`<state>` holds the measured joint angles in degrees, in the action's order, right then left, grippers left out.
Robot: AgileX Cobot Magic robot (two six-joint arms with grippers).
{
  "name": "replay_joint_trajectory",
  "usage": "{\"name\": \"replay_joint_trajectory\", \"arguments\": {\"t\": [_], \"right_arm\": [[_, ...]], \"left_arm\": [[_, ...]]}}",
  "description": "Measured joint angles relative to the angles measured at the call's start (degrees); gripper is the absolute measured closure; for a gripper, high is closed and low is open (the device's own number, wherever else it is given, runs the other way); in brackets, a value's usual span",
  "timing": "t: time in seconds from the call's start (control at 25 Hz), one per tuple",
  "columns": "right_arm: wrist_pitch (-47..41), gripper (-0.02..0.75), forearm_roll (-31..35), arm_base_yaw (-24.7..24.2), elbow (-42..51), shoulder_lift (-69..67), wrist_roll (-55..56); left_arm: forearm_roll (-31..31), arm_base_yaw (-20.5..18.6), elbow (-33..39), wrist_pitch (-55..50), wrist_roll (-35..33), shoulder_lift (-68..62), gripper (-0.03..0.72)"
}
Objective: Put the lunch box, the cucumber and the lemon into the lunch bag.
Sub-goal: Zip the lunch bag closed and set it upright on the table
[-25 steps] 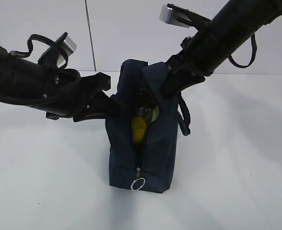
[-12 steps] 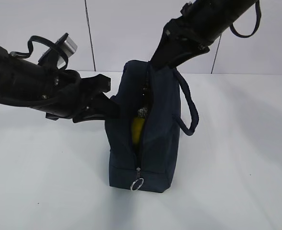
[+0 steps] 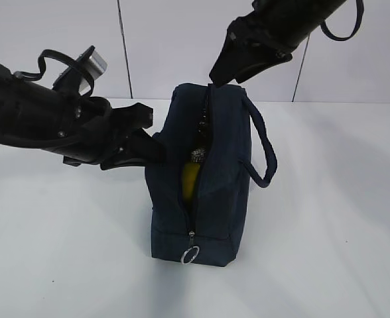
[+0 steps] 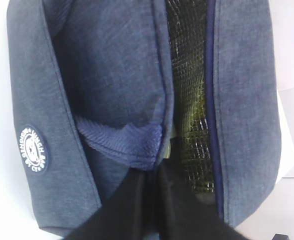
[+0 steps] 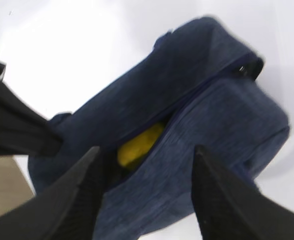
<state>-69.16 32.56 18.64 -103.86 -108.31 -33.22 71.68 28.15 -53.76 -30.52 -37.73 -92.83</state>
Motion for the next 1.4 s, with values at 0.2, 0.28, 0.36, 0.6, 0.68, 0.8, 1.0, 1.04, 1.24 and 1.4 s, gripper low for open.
{"name": "replay_joint_trajectory", "arguments": {"t": [0.2,0.28,0.36,0.6,0.68,0.8,1.0,1.04,1.24,1.4], "right_arm": [[3.60,0.293,-1.93,0.00,-1.64,0.00,0.00],[4.17,0.293,-5.23,0.00,-3.88,0.00,0.00],[4.45,0.293,-10.09,0.00,-5.96,0.00,0.12],[0.15,0.293,-25.66,0.00,-8.24,0.00,10.23],[-0.69,0.293,-24.19,0.00,-8.24,0.00,11.82],[1.47,0.293,-21.44,0.00,-8.24,1.37,11.82],[4.37,0.293,-21.39,0.00,-6.69,5.39,11.94],[5.17,0.293,-20.86,0.00,-5.26,6.59,11.94],[15.34,0.293,-14.44,0.00,9.37,13.98,10.42],[22.18,0.293,-8.23,0.00,22.19,19.71,6.29]], "left_arm": [[-0.09,0.00,0.00,0.00,-0.50,0.00,0.678],[-0.13,0.00,0.00,0.00,-0.60,0.00,0.678],[-0.37,0.00,0.00,0.00,-0.60,0.00,0.678],[-1.52,0.00,0.00,0.00,-0.70,0.00,0.678],[-1.64,0.00,0.00,0.00,-0.72,0.00,0.678],[-1.85,0.00,0.00,0.00,-0.72,0.00,0.678],[-1.85,0.00,0.00,0.00,-0.81,0.00,0.678],[-1.85,0.00,0.00,0.00,-0.81,0.00,0.678],[-1.97,0.00,0.00,0.00,-0.81,0.00,0.678],[-1.97,0.00,0.00,0.00,-0.81,0.00,0.678]]}}
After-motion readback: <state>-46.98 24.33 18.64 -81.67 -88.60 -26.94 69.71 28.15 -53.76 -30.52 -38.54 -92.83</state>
